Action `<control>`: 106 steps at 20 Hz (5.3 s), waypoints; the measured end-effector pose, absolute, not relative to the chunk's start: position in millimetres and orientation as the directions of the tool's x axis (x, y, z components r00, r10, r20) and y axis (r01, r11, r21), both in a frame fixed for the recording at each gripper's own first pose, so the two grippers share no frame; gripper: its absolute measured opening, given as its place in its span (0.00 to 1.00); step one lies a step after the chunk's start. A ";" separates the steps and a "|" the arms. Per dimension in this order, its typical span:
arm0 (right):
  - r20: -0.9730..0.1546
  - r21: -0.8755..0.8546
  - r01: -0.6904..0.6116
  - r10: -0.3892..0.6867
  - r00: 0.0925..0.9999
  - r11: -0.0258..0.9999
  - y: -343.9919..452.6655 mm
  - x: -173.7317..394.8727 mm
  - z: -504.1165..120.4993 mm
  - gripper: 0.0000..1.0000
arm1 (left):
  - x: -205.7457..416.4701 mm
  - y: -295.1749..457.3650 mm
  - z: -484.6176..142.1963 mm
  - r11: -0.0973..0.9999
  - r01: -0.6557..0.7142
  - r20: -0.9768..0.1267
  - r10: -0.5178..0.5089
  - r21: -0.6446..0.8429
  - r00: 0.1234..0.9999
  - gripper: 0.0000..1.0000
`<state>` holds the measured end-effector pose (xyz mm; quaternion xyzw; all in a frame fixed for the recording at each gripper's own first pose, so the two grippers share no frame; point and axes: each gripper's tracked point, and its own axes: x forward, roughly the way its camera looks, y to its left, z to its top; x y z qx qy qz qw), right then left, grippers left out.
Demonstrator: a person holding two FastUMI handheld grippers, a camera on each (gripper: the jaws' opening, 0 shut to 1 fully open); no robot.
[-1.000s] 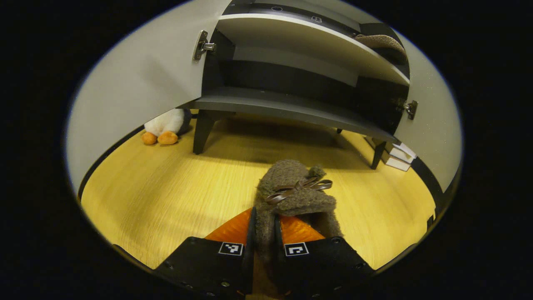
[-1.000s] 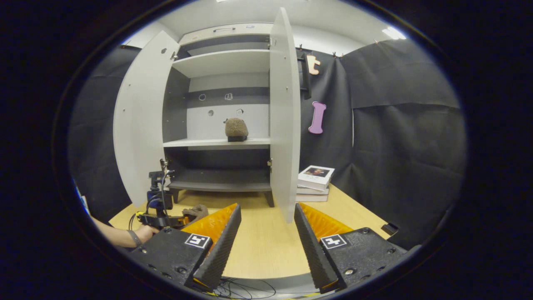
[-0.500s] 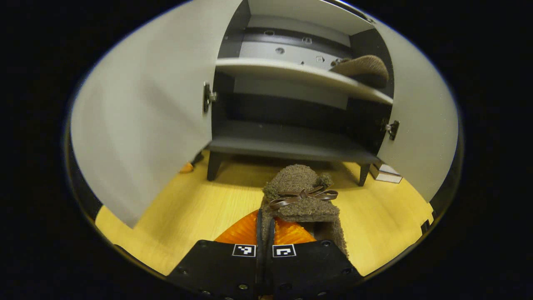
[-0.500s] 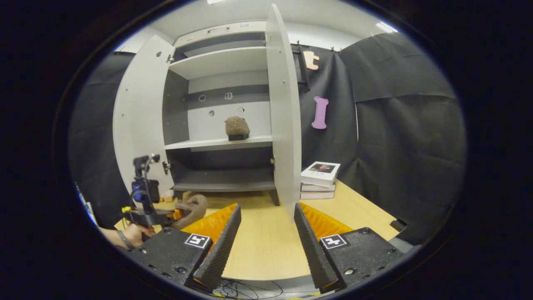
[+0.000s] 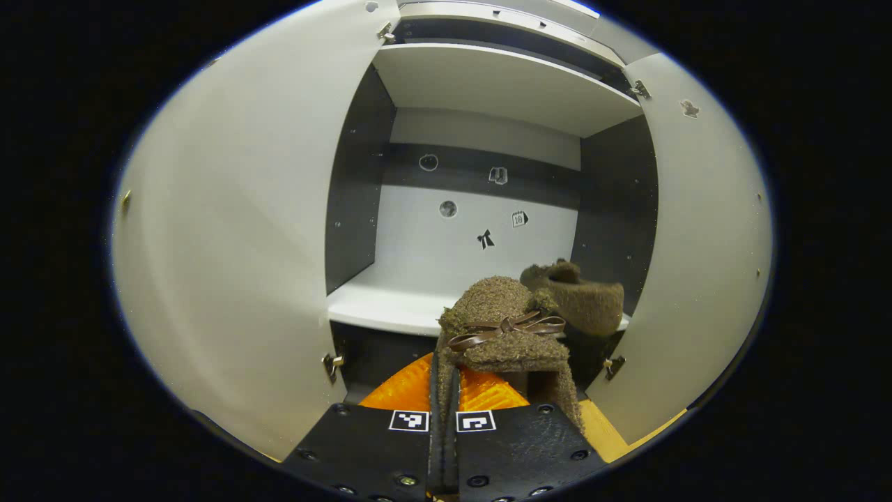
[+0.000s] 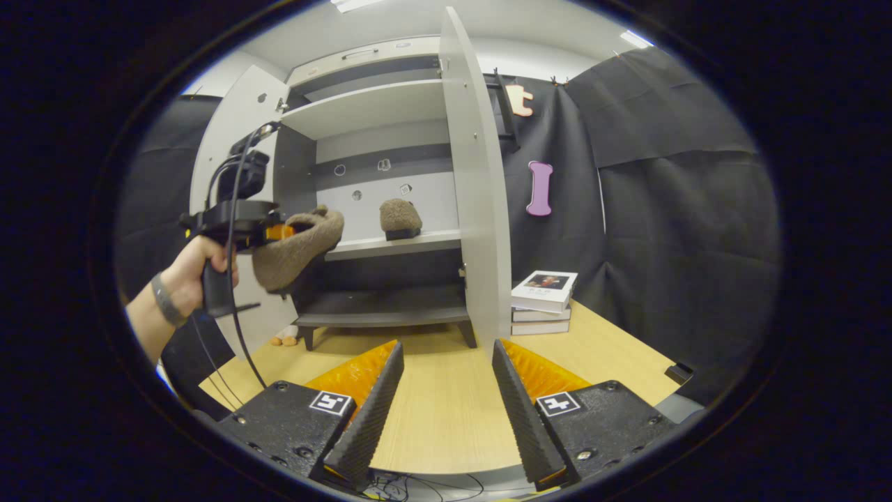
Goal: Grab one shoe with the right hand and put it into the shoe cabinet, grab the other shoe with the left hand and put it into the shoe cabinet; then close the right door with the right hand and the left door with the left hand.
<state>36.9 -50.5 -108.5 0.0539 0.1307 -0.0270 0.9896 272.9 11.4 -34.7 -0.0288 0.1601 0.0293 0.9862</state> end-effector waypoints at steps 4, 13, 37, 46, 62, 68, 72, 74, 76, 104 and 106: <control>-0.256 0.094 0.102 -0.075 0.964 0.990 -62.5 37.4 -104.7 0.82 | 347.7 6.4 -32.4 0.995 -0.063 -0.397 0.026 -0.082 0.918 0.00; -0.275 0.087 0.198 -0.168 0.947 0.976 -91.8 32.0 -113.3 0.82 | 415.7 10.1 -75.7 0.996 -0.083 -0.594 0.055 -0.020 0.802 0.01; -0.242 0.078 0.091 -0.070 0.968 0.993 -67.0 47.8 -106.4 0.80 | 368.4 24.7 -1.1 0.993 -0.100 -0.401 0.066 -0.063 0.914 0.95; -0.150 0.059 0.007 0.002 0.989 0.998 -46.8 52.3 -66.7 0.80 | 229.8 -2.8 55.6 1.000 0.021 -0.141 -0.023 -0.011 0.990 0.94; -0.094 0.091 -0.165 0.173 0.980 0.982 -6.2 -0.4 -37.1 0.88 | 20.7 -17.9 -39.1 0.998 -0.016 -0.186 0.005 -0.056 0.983 0.95; 0.008 0.070 -0.181 0.181 0.983 0.981 -39.7 15.3 17.6 0.99 | 1.0 -11.0 -24.3 0.999 -0.029 -0.153 0.024 -0.035 0.988 0.95; 0.114 -0.020 -0.054 0.056 0.992 0.998 -123.4 57.4 75.8 1.00 | -6.6 -1.2 -23.0 0.999 -0.041 -0.134 0.037 -0.024 0.990 0.95; 0.119 -0.018 -0.046 0.048 0.992 0.999 -146.8 77.2 97.2 1.00 | -9.7 4.1 -30.1 0.999 -0.046 -0.152 0.041 -0.029 0.988 0.95; 0.117 0.027 -0.022 0.018 0.993 0.999 -173.7 102.0 118.4 1.00 | -13.6 9.1 -32.4 0.998 -0.054 -0.167 0.049 -0.030 0.985 0.95; 0.140 0.000 -0.170 0.168 0.976 0.985 -71.1 215.1 137.2 0.88 | -30.1 37.5 -49.4 0.991 -0.130 -0.188 0.124 -0.018 0.974 0.95; 0.127 0.003 -0.197 0.195 0.973 0.980 -48.2 226.4 134.1 0.93 | -32.1 42.5 -47.4 0.989 -0.146 -0.185 0.141 -0.015 0.973 0.95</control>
